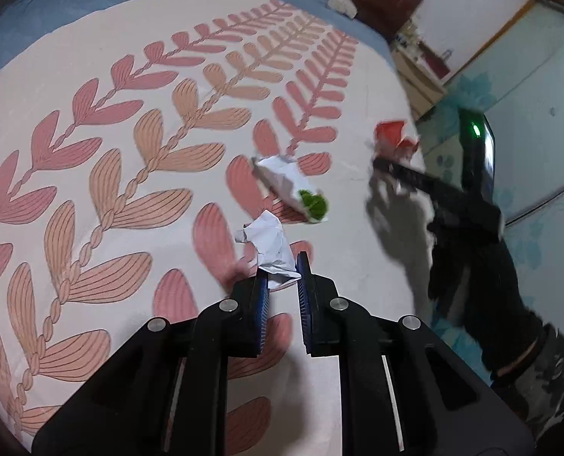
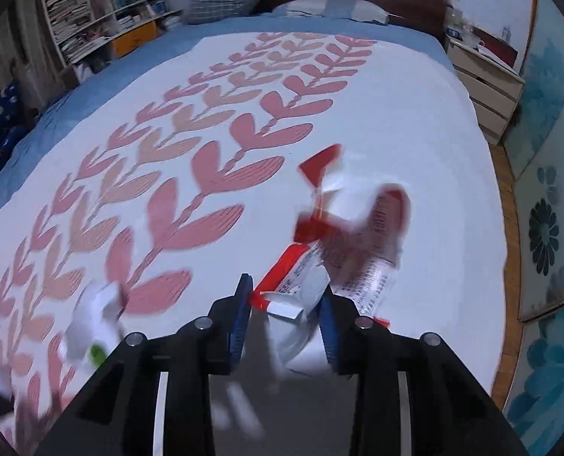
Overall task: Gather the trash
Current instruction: 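Grasp white tissue with the left gripper while the right grasps the red-and-white paper, then carry tissue and paper to the red wastebasket and release both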
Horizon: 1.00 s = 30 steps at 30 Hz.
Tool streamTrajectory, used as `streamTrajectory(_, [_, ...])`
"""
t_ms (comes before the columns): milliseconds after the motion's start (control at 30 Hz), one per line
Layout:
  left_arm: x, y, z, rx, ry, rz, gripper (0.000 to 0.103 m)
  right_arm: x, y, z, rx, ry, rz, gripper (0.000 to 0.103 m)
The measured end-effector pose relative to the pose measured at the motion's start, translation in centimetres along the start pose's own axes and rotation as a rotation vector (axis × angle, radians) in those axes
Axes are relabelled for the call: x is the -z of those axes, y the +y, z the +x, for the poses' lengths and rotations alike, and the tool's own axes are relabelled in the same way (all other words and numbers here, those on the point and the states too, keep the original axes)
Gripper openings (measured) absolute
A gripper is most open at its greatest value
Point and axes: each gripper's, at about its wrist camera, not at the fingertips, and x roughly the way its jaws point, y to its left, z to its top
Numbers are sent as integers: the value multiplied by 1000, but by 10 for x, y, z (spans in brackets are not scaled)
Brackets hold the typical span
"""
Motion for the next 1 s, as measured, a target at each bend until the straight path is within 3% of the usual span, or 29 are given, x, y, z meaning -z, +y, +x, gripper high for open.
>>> streamTrajectory(167, [14,-23,-14,54,-49,11,14,28,-7,-60,-79,-21,-22,34])
streamTrajectory(267, [31,-45,-23,81,-65,37,14,55,-17,-119,-131,-52,-42,34])
streamTrajectory(367, [50,-76,-38,81,-85,136,14,91,-34,-195,-183,-108,-59,34])
streamTrajectory(500, [89,-139,-60,152,-84,287,14,167,-84,-305,-217,-188,-37,35])
streamTrajectory(633, [136,-207,-76,239,-80,419,14,252,-147,-369,-215,-210,80,35])
streamTrajectory(767, [197,-269,-75,348,-15,468,14,338,-193,-385,-149,-138,169,36])
streamTrajectory(833, [234,-299,-57,395,71,496,14,388,-218,-380,-137,-92,259,37])
streamTrajectory(1000, [300,-340,12,380,273,580,14,502,-261,-334,-141,61,501,37])
